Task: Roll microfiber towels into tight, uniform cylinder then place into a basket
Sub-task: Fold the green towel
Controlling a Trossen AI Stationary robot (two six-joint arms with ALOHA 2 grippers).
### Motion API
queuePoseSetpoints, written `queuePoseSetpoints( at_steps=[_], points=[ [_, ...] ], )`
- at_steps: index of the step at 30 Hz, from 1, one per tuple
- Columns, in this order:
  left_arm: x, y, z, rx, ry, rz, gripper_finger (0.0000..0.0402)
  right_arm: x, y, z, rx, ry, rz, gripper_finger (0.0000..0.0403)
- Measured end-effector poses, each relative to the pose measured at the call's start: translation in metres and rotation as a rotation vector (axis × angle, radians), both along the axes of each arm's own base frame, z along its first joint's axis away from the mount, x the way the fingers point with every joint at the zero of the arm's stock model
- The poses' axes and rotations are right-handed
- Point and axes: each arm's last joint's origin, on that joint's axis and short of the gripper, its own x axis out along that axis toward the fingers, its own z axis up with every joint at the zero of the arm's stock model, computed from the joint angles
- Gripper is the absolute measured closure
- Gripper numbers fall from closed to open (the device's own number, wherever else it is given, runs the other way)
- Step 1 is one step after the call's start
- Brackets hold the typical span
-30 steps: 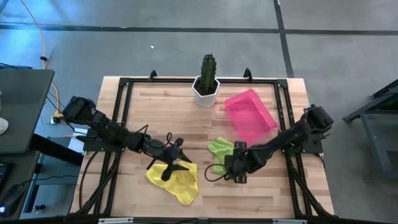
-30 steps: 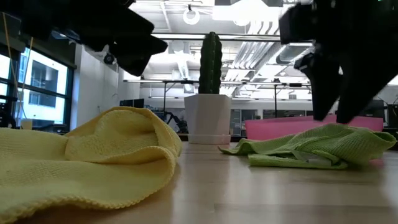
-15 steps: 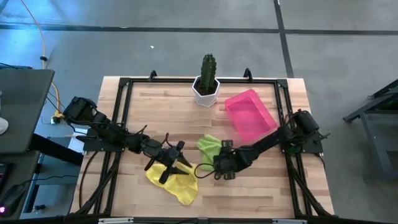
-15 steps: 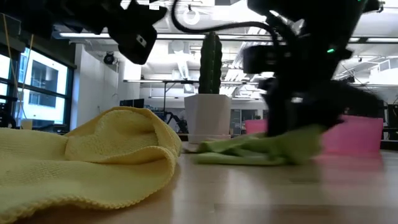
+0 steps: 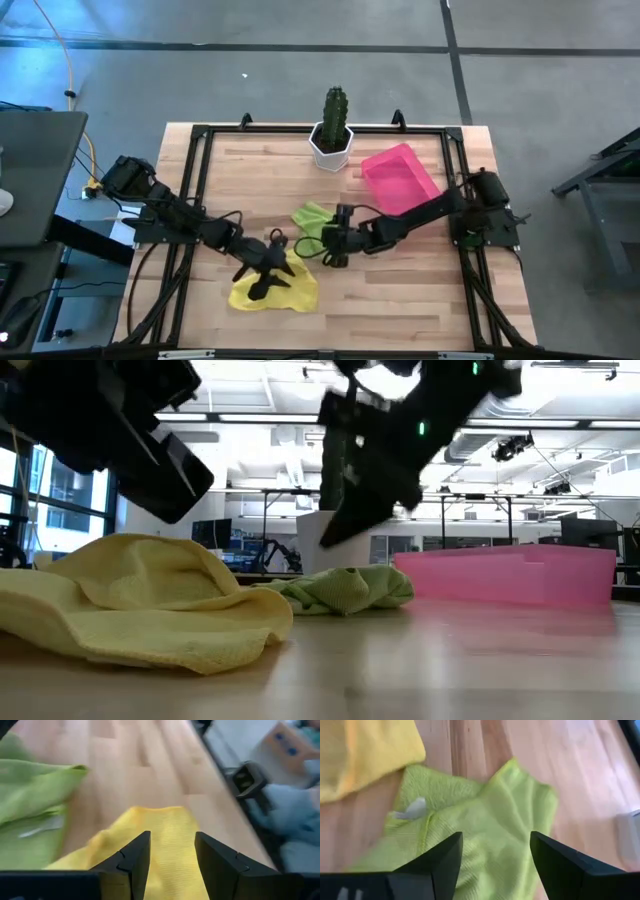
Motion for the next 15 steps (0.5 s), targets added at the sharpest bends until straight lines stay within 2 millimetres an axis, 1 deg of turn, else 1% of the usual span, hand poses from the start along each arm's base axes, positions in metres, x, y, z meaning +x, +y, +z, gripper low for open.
queuePoseSetpoints(
  at_steps=[4, 6, 8, 13, 15],
  points=[
    [-0.004, 0.0, -0.005, 0.112, 0.028, 0.069, 0.0257, -0.004, 0.003, 0.028, 0.038, 0.015, -0.038, 0.0176],
    [-0.008, 0.001, -0.01, 0.153, 0.084, 0.129, 0.0257, -0.005, 0.006, 0.042, 0.08, 0.005, -0.068, 0.0176],
    [-0.013, 0.003, -0.016, 0.155, 0.165, 0.196, 0.0257, -0.008, 0.009, 0.051, 0.113, 0.017, -0.086, 0.0176],
    [-0.031, 0.01, -0.03, 0.128, 0.411, 0.347, 0.0257, -0.01, 0.021, 0.062, 0.166, 0.023, -0.069, 0.0176],
    [-0.035, 0.013, -0.031, 0.155, 0.454, 0.416, 0.0257, -0.011, 0.026, 0.063, 0.173, 0.02, -0.053, 0.0176]
  ],
)
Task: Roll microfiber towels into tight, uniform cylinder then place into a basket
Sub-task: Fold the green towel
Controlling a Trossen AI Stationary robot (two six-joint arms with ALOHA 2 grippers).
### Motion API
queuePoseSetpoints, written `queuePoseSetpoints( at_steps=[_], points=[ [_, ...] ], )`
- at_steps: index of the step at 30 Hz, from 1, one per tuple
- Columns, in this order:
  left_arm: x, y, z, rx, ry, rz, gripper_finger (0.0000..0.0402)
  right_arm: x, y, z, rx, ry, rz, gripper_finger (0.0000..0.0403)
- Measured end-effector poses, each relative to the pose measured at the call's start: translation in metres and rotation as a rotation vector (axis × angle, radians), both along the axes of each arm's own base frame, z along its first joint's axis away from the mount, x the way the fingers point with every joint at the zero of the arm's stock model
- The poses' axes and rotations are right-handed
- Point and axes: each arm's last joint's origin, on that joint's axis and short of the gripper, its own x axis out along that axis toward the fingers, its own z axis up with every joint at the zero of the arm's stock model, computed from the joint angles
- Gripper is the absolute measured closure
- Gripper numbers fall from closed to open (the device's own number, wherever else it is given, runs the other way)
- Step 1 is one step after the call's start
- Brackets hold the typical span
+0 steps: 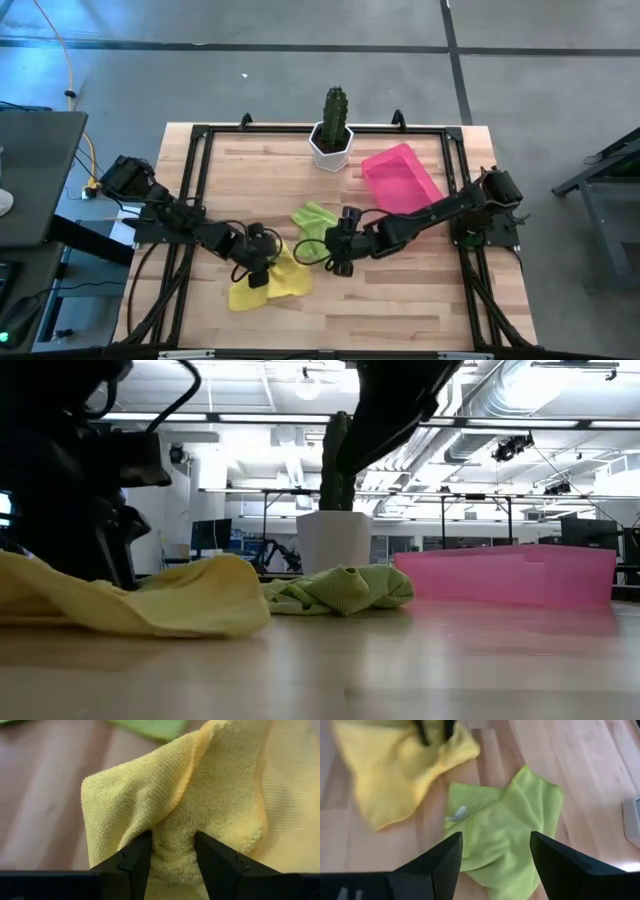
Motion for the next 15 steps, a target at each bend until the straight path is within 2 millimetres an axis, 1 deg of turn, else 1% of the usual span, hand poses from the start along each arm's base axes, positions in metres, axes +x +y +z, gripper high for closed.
queuePoseSetpoints(
  at_steps=[6, 15],
  points=[
    [-0.011, 0.018, -0.004, 0.21, 0.064, 0.201, 0.0257, -0.003, 0.011, 0.001, 0.013, -0.005, 0.015, 0.0176],
    [-0.029, 0.052, -0.007, 0.241, 0.188, 0.623, 0.0257, -0.007, 0.014, -0.001, 0.04, 0.007, -0.018, 0.0176]
  ],
)
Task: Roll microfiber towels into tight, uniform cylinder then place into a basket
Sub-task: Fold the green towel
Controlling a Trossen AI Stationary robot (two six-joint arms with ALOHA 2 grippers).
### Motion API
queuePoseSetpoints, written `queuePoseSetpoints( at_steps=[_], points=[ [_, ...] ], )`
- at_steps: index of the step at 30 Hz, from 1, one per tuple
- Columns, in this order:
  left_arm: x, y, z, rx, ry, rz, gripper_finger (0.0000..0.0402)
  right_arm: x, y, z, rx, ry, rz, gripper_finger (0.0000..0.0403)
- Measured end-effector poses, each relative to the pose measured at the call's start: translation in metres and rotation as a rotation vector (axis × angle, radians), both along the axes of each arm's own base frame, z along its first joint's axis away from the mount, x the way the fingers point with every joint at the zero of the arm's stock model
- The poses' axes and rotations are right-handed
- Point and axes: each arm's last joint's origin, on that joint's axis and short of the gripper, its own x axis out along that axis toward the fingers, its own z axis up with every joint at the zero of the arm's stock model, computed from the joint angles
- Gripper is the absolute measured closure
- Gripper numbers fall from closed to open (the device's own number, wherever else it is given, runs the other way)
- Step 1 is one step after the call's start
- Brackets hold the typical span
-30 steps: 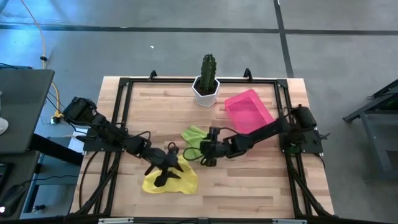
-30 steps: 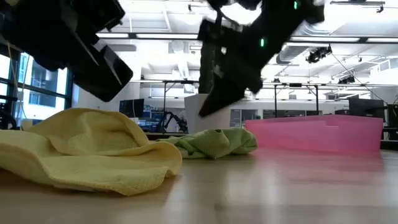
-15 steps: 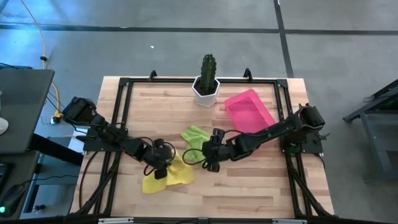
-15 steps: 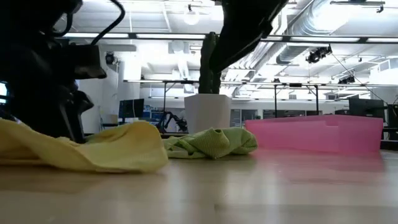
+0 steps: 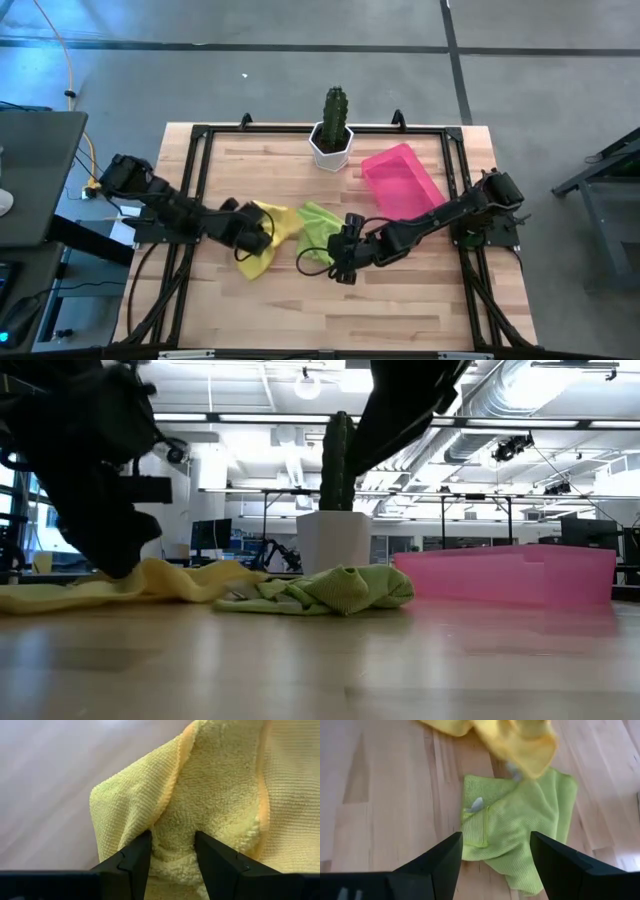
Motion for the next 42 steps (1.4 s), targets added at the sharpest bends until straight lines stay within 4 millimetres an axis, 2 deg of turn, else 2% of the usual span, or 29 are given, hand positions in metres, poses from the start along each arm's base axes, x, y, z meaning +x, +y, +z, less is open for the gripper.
queuePoseSetpoints(
  at_steps=[11, 23, 28, 35, 39, 42],
  points=[
    [-0.026, 0.035, 0.001, 0.084, 0.186, 0.315, 0.0257, -0.001, 0.0, -0.001, -0.003, 0.012, 0.0, 0.0176],
    [-0.039, 0.075, 0.003, 0.074, 0.266, 0.552, 0.0257, -0.001, 0.0, 0.0, -0.004, 0.012, 0.002, 0.0176],
    [-0.034, 0.078, 0.012, 0.085, 0.326, 0.483, 0.0257, -0.001, 0.0, 0.0, 0.008, 0.01, -0.007, 0.0176],
    [-0.007, 0.08, 0.048, 0.15, 0.363, 0.359, 0.0257, -0.001, 0.0, 0.0, 0.058, -0.005, -0.071, 0.0176],
    [0.017, 0.073, 0.065, 0.138, 0.333, 0.17, 0.0257, -0.002, 0.001, -0.001, 0.166, -0.002, -0.154, 0.0176],
    [0.037, 0.061, 0.071, 0.135, 0.307, -0.071, 0.0257, -0.003, 0.002, -0.002, 0.244, 0.017, -0.185, 0.0176]
  ],
)
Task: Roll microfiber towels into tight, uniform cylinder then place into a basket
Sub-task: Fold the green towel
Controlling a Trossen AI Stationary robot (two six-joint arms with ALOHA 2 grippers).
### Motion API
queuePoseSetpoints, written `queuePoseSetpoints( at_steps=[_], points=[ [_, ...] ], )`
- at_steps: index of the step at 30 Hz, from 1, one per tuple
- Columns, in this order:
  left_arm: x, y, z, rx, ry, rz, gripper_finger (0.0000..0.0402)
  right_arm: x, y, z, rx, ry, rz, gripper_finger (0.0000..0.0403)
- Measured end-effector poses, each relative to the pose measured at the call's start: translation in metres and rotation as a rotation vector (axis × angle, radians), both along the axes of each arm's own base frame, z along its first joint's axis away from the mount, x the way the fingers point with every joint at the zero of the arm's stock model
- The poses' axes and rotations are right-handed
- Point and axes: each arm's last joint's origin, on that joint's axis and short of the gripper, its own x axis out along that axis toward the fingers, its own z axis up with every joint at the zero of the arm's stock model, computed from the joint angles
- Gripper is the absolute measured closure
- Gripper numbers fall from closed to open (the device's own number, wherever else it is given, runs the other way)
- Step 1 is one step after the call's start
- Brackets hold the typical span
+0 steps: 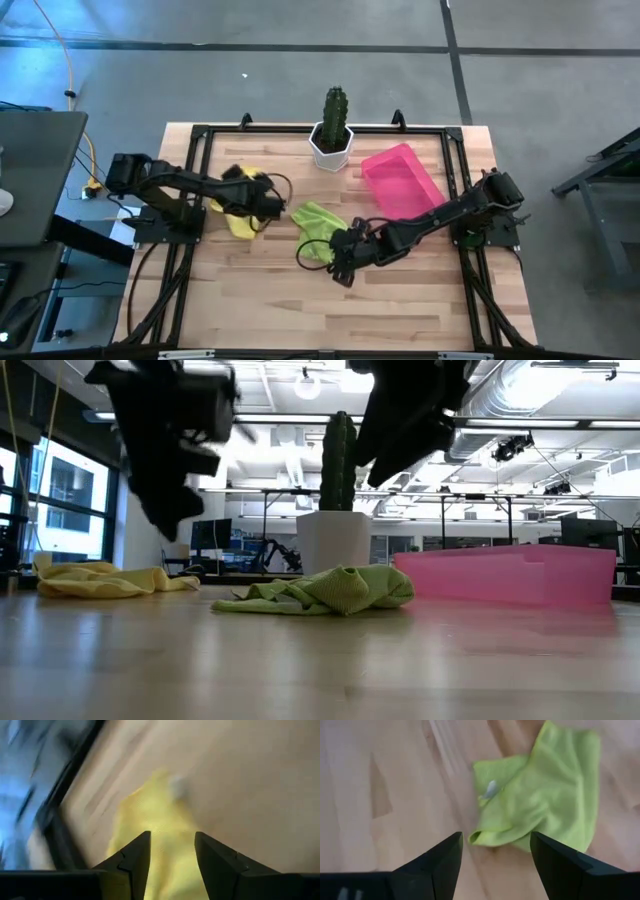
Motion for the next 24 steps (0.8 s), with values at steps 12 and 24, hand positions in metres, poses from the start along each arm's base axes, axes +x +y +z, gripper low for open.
queuePoseSetpoints(
  at_steps=[12, 24],
  points=[
    [0.047, -0.042, -0.013, -0.042, -0.2, -0.845, 0.0257, -0.019, 0.018, -0.005, 0.061, 0.099, -0.09, 0.0176],
    [0.039, -0.042, -0.042, -0.027, -0.294, -0.97, 0.0257, -0.025, 0.032, -0.005, 0.018, 0.069, -0.074, 0.0176]
  ],
)
